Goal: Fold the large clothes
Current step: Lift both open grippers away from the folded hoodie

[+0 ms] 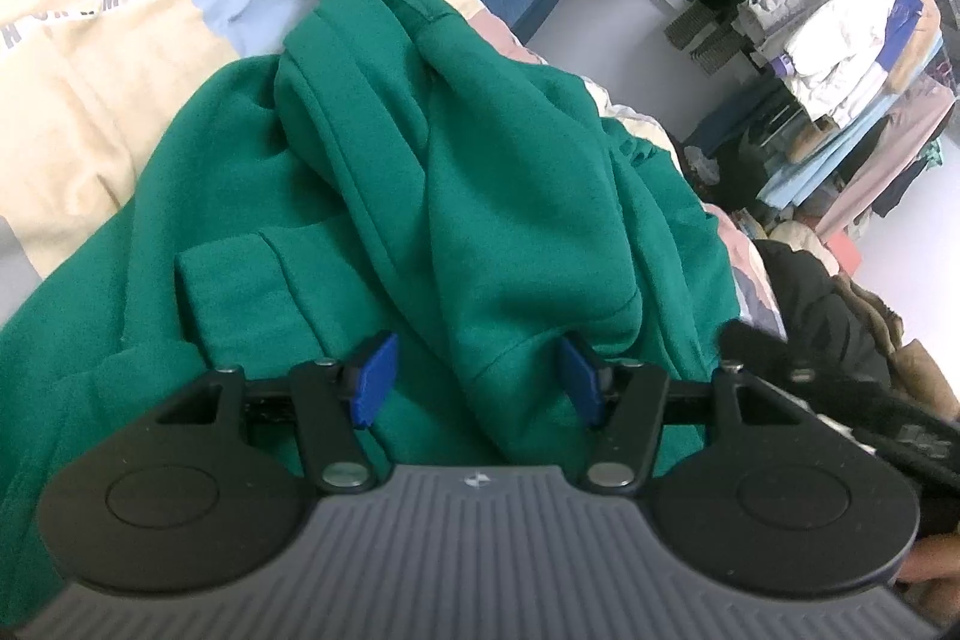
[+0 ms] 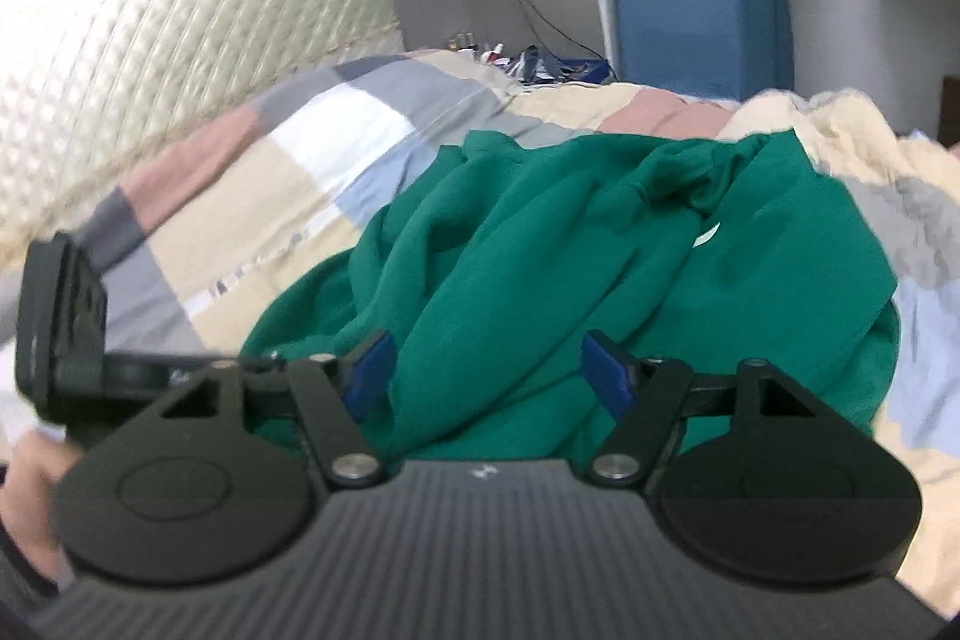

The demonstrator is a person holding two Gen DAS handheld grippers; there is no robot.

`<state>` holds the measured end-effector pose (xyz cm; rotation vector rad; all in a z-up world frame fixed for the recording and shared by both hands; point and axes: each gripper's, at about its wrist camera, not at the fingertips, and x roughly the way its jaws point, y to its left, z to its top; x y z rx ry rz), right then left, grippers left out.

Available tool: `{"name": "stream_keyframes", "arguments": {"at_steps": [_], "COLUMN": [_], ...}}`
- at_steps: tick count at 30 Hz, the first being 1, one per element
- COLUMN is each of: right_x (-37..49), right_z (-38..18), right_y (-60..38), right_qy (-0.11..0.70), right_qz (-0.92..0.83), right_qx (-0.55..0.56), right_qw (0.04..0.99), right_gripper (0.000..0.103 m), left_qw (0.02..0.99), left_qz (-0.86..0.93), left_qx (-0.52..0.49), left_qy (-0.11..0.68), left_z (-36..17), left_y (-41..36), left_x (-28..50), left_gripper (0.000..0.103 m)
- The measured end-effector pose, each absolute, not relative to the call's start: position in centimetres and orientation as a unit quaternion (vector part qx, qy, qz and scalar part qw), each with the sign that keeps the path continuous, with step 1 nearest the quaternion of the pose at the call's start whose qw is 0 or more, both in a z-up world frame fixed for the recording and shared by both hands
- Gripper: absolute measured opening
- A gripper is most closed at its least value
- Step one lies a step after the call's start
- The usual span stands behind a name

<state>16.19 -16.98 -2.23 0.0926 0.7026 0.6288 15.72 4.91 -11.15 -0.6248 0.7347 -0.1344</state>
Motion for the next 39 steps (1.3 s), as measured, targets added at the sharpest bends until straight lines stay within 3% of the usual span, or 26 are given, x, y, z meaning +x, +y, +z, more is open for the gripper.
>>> {"name": "stream_keyframes", "arguments": {"at_steps": [1,4,12,20,23,25,28,29,31,39], "right_x": [16.5,17.1,17.6,15.8,14.6,13.8,12.6,12.2,11.7,12.6], "right_z": [-2.7,-4.4,-6.6,-3.5,-2.8,-2.8,-2.8,-2.8,-2.6,-6.1], "right_y": [-16.8,-16.1,-14.4,-18.5,-20.4,-22.1,-24.6,-25.3,-26.5,-27.8], "right_qy": [0.347,0.378,0.417,0.409,0.410,0.424,0.435,0.434,0.424,0.486], "right_qz": [0.302,0.309,0.304,0.258,0.214,0.182,0.150,0.138,0.105,0.062], "right_qx": [0.050,0.061,0.042,0.098,0.091,0.115,0.151,0.159,0.172,0.221], "right_qw": [0.887,0.871,0.856,0.870,0.882,0.880,0.875,0.876,0.883,0.843], "right_gripper": [0.049,0.039,0.038,0.038,0.044,0.058,0.062,0.067,0.089,0.092], "left_qw": [0.884,0.887,0.886,0.889,0.895,0.899,0.900,0.897,0.894,0.879], "left_qz": [-0.064,-0.064,-0.073,-0.074,-0.043,0.006,0.052,0.060,0.071,0.128], "left_qx": [-0.302,-0.307,-0.266,-0.273,-0.264,-0.254,-0.239,-0.243,-0.248,-0.249], "left_qy": [0.350,0.339,0.373,0.359,0.356,0.356,0.361,0.364,0.367,0.387], "left_z": [-11.0,-10.6,-11.7,-9.7,-8.8,-8.1,-7.4,-7.3,-7.2,-9.1], "left_y": [5.1,5.5,4.3,5.5,6.2,6.7,7.7,8.0,8.9,11.1], "left_x": [15.6,15.3,16.1,14.0,12.8,11.9,10.6,10.2,9.8,9.8], "left_gripper": [0.064,0.063,0.065,0.064,0.064,0.065,0.065,0.065,0.067,0.074]}}
